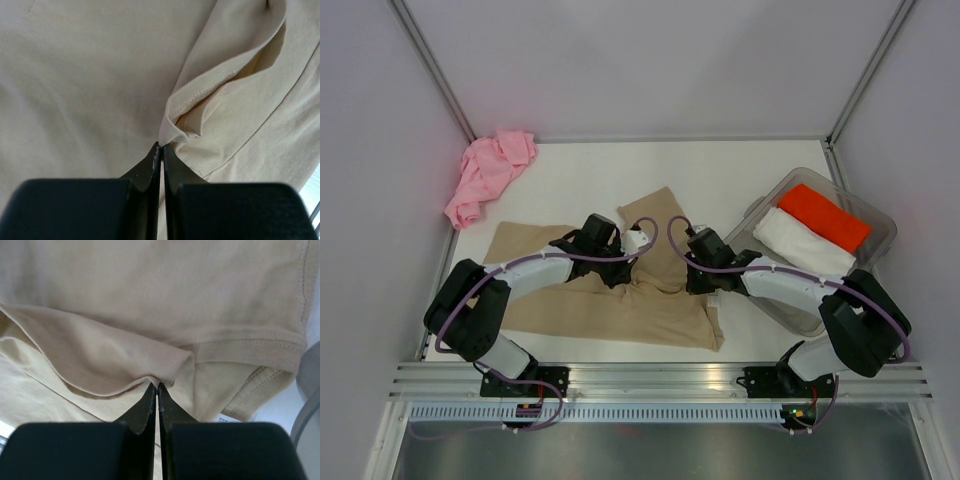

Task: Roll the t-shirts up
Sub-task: Fold the tshirt

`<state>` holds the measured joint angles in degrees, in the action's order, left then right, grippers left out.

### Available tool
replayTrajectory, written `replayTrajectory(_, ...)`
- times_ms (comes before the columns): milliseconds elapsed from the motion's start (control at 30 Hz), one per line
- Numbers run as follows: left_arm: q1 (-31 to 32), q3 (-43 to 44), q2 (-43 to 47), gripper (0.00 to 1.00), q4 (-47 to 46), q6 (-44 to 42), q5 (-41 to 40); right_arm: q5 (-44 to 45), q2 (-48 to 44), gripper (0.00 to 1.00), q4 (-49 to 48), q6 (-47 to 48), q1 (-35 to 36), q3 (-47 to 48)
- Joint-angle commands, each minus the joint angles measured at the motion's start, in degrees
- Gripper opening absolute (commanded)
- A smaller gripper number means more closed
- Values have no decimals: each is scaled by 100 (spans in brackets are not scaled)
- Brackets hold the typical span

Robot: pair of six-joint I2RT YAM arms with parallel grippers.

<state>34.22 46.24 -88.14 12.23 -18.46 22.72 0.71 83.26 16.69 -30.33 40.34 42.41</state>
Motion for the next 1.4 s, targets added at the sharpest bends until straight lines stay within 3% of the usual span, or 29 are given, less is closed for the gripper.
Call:
replayTrajectory(0, -99, 140, 139, 8, 78, 237, 145, 52, 67, 3, -245, -52, -26, 372)
replayTrajectory(233, -275, 157, 104, 18, 87, 395, 110, 192, 383, 0, -245, -70, -35, 697)
replayTrajectory(600, -556, 184, 130, 18, 122, 457, 110, 386, 919, 0, 36, -158, -316, 1348)
replayTrajectory(667, -565, 227, 148, 19, 139, 448, 162, 369, 1016, 2, 54, -175, -351, 1401)
replayTrajectory(767, -565, 412, 174, 31, 174, 396, 241, 360, 1200, 8, 89, -175, -360, 1568)
replayTrajectory(800, -565, 473, 148, 42, 183, 387, 276, 368, 1244, 9, 98, -193, -377, 1673)
replayTrajectory(900, -565, 719, -124, 49, 306, 395, 277, 465, 1473, 16, 150, -202, -430, 1936)
replayTrajectory(1233, -539, 860, -564, 50, 377, 334, 558, 579, 1307, 32, 458, -158, -527, 2157)
replayTrajectory(1367, -469, 860, -599, 50, 394, 282, 576, 597, 1096, 33, 599, -219, -527, 1939)
